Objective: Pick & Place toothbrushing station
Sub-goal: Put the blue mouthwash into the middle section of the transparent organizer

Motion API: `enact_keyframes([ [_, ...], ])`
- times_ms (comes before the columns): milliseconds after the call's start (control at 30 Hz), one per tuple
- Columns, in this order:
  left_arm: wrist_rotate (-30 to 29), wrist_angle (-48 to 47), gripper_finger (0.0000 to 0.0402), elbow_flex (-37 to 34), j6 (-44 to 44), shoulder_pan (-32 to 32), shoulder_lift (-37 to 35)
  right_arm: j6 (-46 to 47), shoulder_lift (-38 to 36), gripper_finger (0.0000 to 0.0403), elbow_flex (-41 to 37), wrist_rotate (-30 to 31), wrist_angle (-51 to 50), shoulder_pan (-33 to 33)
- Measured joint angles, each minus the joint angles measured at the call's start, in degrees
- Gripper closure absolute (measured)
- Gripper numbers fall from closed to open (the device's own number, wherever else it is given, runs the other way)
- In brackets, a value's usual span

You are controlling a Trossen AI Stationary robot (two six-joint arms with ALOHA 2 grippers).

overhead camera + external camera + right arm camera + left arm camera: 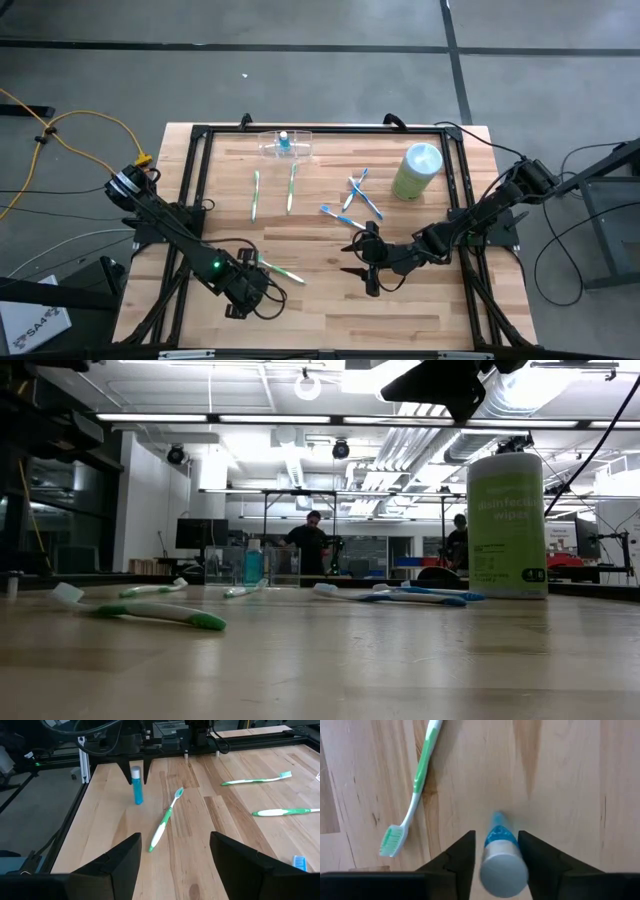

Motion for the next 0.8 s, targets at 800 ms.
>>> enact_keyframes([
  [800, 4.63, -0.30, 0.0313, -0.04, 5.76, 0.50, -0.60, -0.20, 0.00, 0.0176, 0.00, 0.00, -0.02, 0.00],
])
